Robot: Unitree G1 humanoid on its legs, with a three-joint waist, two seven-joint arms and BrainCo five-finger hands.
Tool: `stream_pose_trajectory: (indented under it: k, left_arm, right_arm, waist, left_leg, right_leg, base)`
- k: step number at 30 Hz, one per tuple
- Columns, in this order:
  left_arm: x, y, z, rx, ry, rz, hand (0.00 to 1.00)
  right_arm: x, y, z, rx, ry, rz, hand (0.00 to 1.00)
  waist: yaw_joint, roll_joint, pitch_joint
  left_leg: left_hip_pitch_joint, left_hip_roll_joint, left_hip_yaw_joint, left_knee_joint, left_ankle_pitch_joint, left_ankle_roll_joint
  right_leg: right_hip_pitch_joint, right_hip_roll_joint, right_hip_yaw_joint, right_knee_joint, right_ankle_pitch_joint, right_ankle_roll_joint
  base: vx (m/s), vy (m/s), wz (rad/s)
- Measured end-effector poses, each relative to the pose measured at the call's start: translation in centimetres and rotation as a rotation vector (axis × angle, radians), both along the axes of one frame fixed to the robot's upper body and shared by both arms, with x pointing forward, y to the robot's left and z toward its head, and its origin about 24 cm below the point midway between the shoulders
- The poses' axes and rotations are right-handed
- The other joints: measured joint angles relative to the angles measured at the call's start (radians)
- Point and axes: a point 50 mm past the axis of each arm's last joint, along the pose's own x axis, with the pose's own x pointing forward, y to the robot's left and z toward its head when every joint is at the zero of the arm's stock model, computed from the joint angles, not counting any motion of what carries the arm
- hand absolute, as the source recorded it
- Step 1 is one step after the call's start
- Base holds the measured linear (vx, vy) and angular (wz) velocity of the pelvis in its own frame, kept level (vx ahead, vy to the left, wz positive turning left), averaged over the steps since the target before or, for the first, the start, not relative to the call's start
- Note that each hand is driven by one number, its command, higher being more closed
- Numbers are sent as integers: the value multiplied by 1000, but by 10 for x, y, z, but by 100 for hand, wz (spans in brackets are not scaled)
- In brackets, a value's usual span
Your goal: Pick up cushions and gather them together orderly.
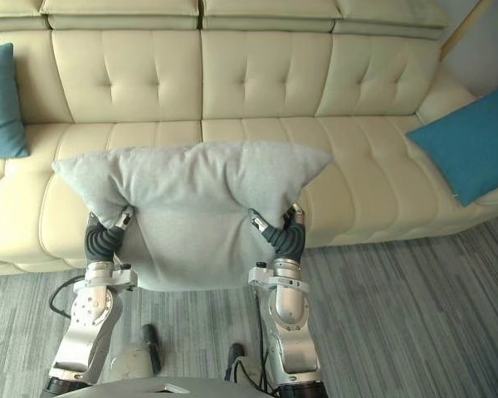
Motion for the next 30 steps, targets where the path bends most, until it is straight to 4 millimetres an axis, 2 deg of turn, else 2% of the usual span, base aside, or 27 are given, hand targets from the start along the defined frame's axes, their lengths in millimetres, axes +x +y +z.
stream_pose_trajectory:
  k: [3, 9, 12, 15, 17, 19, 21, 23, 24, 25, 26, 28, 29, 30]
  left_arm:
    - [-7, 5, -12, 6, 54, 14, 100]
    - [-13, 10, -17, 12, 80, 23, 100]
    - [-13, 10, -17, 14, 79, 17, 100]
    - [-13, 9, -17, 9, 79, 14, 100]
    - [-16, 9, -19, 1, 92, 20, 100]
    - [-20, 10, -21, -11, 100, 30, 100]
    - [-25, 8, -19, -37, 95, 41, 100]
    - [-26, 6, -16, -60, 83, 41, 100]
    - [-27, 5, -17, -65, 87, 42, 100]
    - [-27, 4, -17, -66, 87, 35, 100]
    - [-27, 2, -17, -66, 86, 31, 100]
    - [-24, 2, -15, -71, 74, 31, 100]
    - [-23, 5, -13, -70, 65, 47, 100]
    - [-24, 10, -14, -66, 69, 68, 100]
  right_arm:
    - [2, 2, -12, -43, 60, 20, 100]
    - [2, 5, -15, -48, 72, 36, 100]
    - [2, 5, -15, -50, 73, 35, 100]
    - [1, 3, -16, -54, 75, 32, 100]
    - [-5, 4, -16, -50, 81, 33, 100]
    - [-15, 5, -7, -41, 45, 38, 100]
    - [-17, 5, 3, -46, 3, 45, 100]
    - [-18, 4, 14, -45, -43, 37, 100]
    - [-18, 3, 16, -45, -51, 34, 100]
    - [-16, 2, 18, -49, -66, 27, 100]
    - [-13, 0, 21, -63, -80, 29, 100]
    - [-10, 1, 23, -70, -90, 35, 100]
    - [-6, 4, 22, -68, -89, 48, 100]
    - [0, 9, 18, -71, -75, 69, 100]
  waist:
    - [-2, -1, -5]
    - [2, -1, -5]
    - [-11, 1, -4]
    - [-29, 21, 9]
    - [-10, 45, 23]
    - [13, 67, 29]
    - [23, 78, 22]
    - [18, 72, 32]
    - [18, 64, 32]
    - [19, 69, 25]
    - [26, 88, 15]
    - [32, 92, 8]
    - [36, 86, 9]
    - [38, 76, 12]
  left_leg:
    - [48, -23, -13, -36, 3, 4]
    - [62, -21, 17, -43, 2, 1]
    - [44, -21, 10, -41, -4, -9]
    - [-4, -11, -46, 26, -15, -17]
    - [-6, 16, -61, 98, -45, -21]
    - [-1, 26, -58, 131, -53, -25]
    - [-3, 31, -42, 126, -49, -29]
    - [-73, 46, 5, 219, -27, -70]
    - [-72, 34, 26, 181, -36, -63]
    - [-61, 9, 24, 70, -29, -58]
    - [-46, -8, 19, -26, 38, -40]
    - [-32, -31, 28, -27, 37, -23]
    - [-61, -31, 22, 36, 1, 16]
    - [-81, -19, 18, 126, -31, 47]
  right_leg:
    - [43, -12, 20, -38, 23, 4]
    - [13, -13, 69, -25, 33, -1]
    - [-9, -16, 60, -6, 28, -7]
    - [-25, -12, 11, 68, -9, 1]
    - [-21, -9, -9, 165, -86, -11]
    - [-26, -19, -15, 225, -136, -15]
    - [-41, -25, -13, 240, -146, -19]
    - [-13, -40, -16, 210, -139, -31]
    - [-1, -53, -15, 197, -140, -29]
    - [9, -67, -14, 184, -143, -24]
    - [19, -73, -4, 160, -147, -19]
    - [35, -81, 9, 108, -143, -19]
    - [68, -69, 20, 33, -99, -14]
    - [100, -68, 28, -8, -68, 17]
  base:
    - [22, 29, -14]
    - [-68, 26, -21]
    - [-91, 24, -2]
    - [-63, -26, 43]
    - [-37, -67, 26]
    - [-20, -57, 12]
    - [10, -44, -6]
    - [52, -15, 16]
    - [61, 20, 22]
    - [124, 150, -2]
    - [206, 238, -12]
    - [236, 198, -14]
    - [249, 125, -19]
    - [254, 135, -33]
